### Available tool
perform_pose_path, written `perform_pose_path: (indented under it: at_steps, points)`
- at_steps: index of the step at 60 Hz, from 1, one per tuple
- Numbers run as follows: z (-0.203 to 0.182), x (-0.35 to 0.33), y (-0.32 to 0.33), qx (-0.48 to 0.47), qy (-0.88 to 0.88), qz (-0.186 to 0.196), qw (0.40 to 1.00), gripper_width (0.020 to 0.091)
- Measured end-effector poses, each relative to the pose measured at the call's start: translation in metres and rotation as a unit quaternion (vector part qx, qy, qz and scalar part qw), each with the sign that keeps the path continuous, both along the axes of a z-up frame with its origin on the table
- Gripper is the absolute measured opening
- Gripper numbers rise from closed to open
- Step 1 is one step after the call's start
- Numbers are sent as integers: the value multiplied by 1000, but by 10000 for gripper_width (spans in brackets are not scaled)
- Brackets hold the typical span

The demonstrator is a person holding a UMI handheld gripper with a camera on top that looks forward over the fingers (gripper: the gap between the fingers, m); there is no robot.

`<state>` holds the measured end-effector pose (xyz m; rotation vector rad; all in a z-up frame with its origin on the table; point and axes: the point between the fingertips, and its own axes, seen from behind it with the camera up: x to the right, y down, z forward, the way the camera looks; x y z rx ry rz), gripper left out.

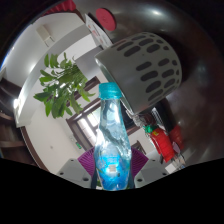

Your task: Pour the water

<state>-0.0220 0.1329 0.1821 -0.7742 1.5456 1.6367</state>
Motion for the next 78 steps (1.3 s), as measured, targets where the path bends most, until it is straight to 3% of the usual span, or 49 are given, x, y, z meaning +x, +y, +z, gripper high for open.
perform_pose_path:
  at_steps: [9,17,28,35,40,46,53,66,77,78]
  points:
    - [15,-19,2,-3,-85,23,996,435]
    - [57,-39,7,-16,-303,49,952,432]
    - [121,-1,10,-62,-653,26,754,453]
    - [155,41,11,-81,-752,-18,654,451]
    - [159,82,8,-126,-801,-43,583,448]
    - [131,143,2,-190,-836,-54,513,450]
    - [70,211,-7,-260,-846,-46,463,451]
    - [-39,275,-5,-306,-830,-21,466,450]
    - [-95,294,-11,-322,-826,-5,462,468]
    - [-87,295,-10,-314,-827,-23,466,468]
